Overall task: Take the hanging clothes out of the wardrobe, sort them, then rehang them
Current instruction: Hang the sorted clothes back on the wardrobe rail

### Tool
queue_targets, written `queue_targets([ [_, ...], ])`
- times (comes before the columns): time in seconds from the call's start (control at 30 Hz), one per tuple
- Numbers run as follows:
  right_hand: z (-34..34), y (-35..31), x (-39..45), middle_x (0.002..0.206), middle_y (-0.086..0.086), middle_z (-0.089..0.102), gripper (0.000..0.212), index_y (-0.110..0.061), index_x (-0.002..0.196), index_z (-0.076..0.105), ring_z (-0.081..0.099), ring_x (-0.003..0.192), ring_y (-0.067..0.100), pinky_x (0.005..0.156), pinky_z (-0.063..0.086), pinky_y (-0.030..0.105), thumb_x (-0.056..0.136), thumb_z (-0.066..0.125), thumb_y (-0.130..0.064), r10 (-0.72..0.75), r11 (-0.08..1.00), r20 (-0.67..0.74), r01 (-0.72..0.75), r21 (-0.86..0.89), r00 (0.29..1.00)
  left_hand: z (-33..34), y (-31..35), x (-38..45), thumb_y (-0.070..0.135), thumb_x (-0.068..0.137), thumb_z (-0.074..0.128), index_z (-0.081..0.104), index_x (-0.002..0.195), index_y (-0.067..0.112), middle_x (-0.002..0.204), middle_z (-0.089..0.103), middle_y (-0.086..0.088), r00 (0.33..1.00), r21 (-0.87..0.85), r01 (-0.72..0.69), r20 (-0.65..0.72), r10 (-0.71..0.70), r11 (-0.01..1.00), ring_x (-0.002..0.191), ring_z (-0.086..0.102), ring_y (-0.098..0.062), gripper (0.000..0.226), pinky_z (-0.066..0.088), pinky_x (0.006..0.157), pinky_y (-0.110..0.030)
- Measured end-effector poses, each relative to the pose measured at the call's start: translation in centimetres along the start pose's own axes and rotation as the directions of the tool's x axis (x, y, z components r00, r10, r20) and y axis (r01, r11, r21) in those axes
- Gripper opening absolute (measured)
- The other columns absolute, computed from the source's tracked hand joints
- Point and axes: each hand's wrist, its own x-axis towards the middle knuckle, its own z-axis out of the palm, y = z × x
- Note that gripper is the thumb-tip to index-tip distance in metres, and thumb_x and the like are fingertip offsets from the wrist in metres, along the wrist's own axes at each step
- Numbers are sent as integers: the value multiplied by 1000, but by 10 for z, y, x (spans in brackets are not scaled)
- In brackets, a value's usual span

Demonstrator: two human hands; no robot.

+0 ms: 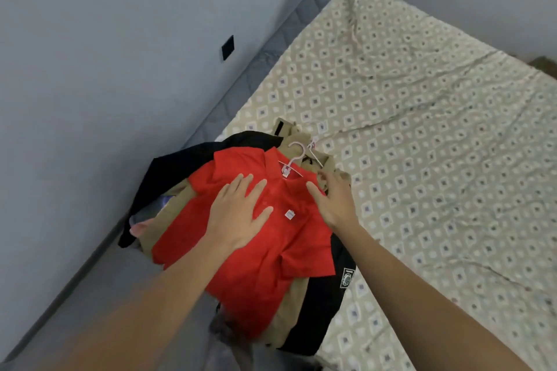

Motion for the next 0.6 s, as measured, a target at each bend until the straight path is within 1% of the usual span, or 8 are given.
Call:
queue_targets([
  [0.07, 31, 16, 32, 138, -3, 59, 50, -38, 134, 55, 50, 132, 24, 107, 46, 51, 92, 54, -65, 69, 996, 14, -69, 48, 998, 40, -10, 23, 68, 98, 25, 38, 161, 31, 166, 38, -6, 998, 3, -21, 59, 21, 1000, 157, 27, -26, 74, 27, 126, -43],
  [0.2, 69, 31, 88, 132, 4, 63, 50, -18, 132, 62, 54, 126, 25, 102, 46, 43, 96, 63, -52, 155, 987, 35, -156, 42, 987, 105, -25, 56, 67, 97, 25, 34, 162, 34, 169, 31, -4, 986, 13, -98, 138, 95, 995, 159, 21, -25, 73, 25, 127, -43],
  [0.33, 100, 44, 142, 120, -1, 70, 68, -22, 122, 66, 64, 114, 23, 101, 50, 48, 74, 61, -70, 290, 943, 73, -298, 147, 954, 148, -33, 71, 64, 101, 38, 28, 163, 37, 172, 22, -3, 967, 21, -148, 212, 140, 989, 160, 13, -25, 68, 21, 127, -44],
  [0.37, 107, 50, 157, 114, -1, 72, 64, -23, 118, 68, 66, 110, 22, 100, 52, 47, 74, 62, -69, 318, 926, 75, -327, 191, 945, 155, -34, 73, 63, 101, 41, 28, 163, 38, 173, 20, -3, 963, 18, -154, 224, 146, 988, 160, 11, -24, 68, 19, 128, -44],
  [0.43, 112, 47, 175, 102, 0, 75, 46, -20, 106, 73, 69, 99, 21, 96, 55, 44, 82, 66, -58, 354, 882, 78, -360, 303, 932, 163, -37, 75, 61, 100, 45, 28, 163, 37, 173, 18, -3, 960, 10, -158, 235, 151, 987, 161, 9, -24, 69, 18, 128, -44],
  [0.5, 111, 38, 184, 86, 1, 72, 28, -16, 93, 71, 67, 83, 19, 81, 56, 38, 91, 68, -44, 373, 824, 86, -372, 427, 924, 168, -39, 76, 58, 99, 48, 29, 162, 37, 173, 19, -3, 961, 23, -165, 228, 156, 986, 161, 9, -25, 69, 17, 128, -46],
  [0.53, 110, 35, 186, 79, 0, 66, 23, -16, 87, 66, 62, 73, 16, 70, 52, 33, 95, 68, -37, 378, 800, 88, -373, 470, 922, 168, -40, 77, 57, 99, 50, 30, 162, 37, 173, 20, -3, 961, 28, -171, 227, 160, 985, 161, 9, -25, 69, 17, 129, -46],
  [0.6, 107, 29, 187, 76, 1, 59, 22, -16, 85, 60, 55, 68, 16, 65, 44, 30, 100, 64, -31, 366, 791, 71, -350, 501, 928, 168, -42, 77, 55, 98, 51, 30, 162, 37, 172, 21, -2, 959, 24, -170, 233, 160, 985, 161, 10, -25, 70, 17, 129, -46],
])
